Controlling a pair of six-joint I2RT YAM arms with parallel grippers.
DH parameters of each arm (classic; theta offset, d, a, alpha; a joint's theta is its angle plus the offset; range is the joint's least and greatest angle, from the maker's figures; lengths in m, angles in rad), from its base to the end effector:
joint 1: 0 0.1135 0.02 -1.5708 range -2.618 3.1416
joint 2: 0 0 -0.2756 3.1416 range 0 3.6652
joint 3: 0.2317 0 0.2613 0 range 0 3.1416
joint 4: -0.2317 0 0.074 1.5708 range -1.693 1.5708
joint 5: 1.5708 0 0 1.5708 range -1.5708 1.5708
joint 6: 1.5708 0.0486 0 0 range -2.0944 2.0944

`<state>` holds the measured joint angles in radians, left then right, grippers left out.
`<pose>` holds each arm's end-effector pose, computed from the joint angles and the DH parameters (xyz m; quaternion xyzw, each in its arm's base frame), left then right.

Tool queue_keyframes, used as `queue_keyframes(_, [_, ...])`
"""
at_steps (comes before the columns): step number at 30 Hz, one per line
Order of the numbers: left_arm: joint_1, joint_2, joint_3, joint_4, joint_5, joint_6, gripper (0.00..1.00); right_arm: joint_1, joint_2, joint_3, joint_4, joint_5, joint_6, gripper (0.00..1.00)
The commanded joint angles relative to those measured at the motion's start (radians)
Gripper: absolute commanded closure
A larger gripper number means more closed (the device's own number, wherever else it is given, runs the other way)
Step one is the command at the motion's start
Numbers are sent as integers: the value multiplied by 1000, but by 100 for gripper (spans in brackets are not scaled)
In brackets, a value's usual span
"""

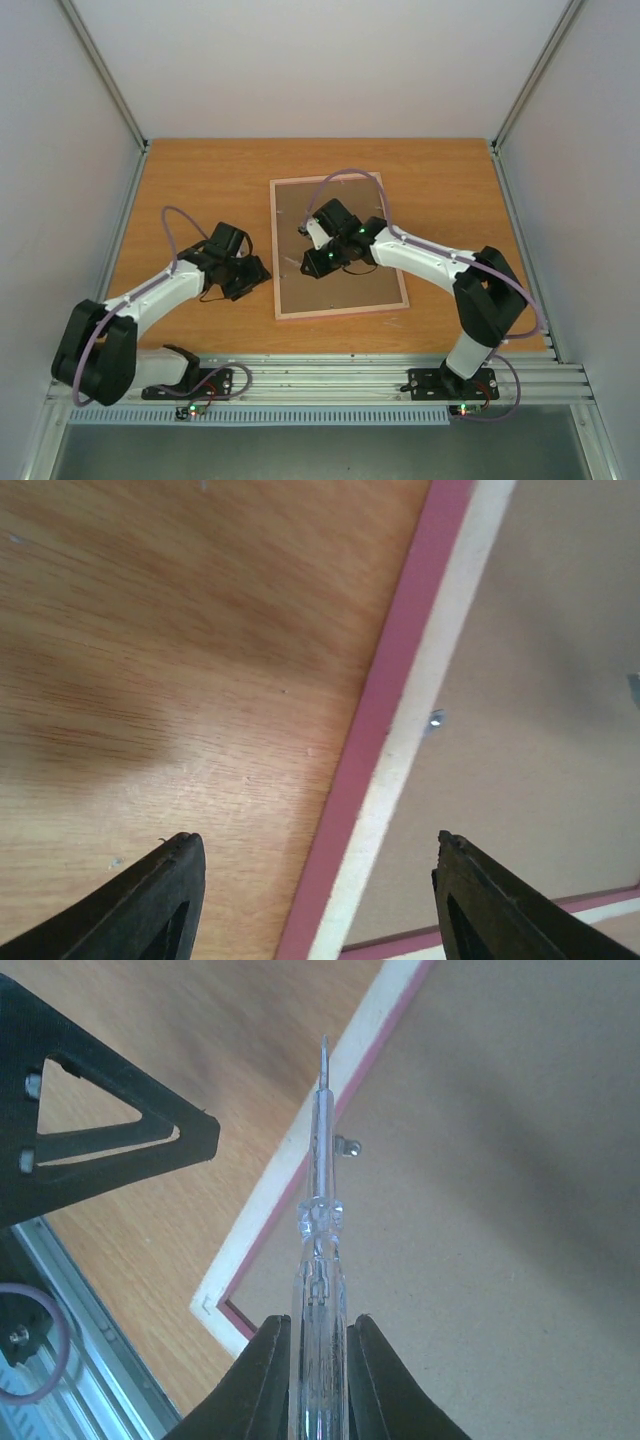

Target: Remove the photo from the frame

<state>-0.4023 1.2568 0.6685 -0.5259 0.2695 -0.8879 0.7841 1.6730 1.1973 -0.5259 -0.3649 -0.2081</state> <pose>0.2093 -0.1031 0.1759 -0.2025 0.9442 -0.2394 0.1005 0.2469 0.2708 0.2240 -0.4941 0.8058 0.2454 0.2153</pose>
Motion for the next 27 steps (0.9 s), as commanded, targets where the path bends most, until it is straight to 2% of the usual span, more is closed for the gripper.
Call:
queue_keyframes(1, [3, 84, 27, 42, 60, 93, 37, -3, 56, 48, -70, -36, -20, 99])
queue_keyframes(10, [-14, 198, 38, 101, 125, 113, 41, -3, 116, 81, -105, -59, -16, 99])
queue_keyframes(19, [-21, 250, 30, 106, 134, 117, 63, -3, 155, 109, -129, -89, -21, 99])
queue_keyframes(27, [-22, 257, 27, 98, 128, 129, 72, -3, 184, 125, -159, -102, -28, 99])
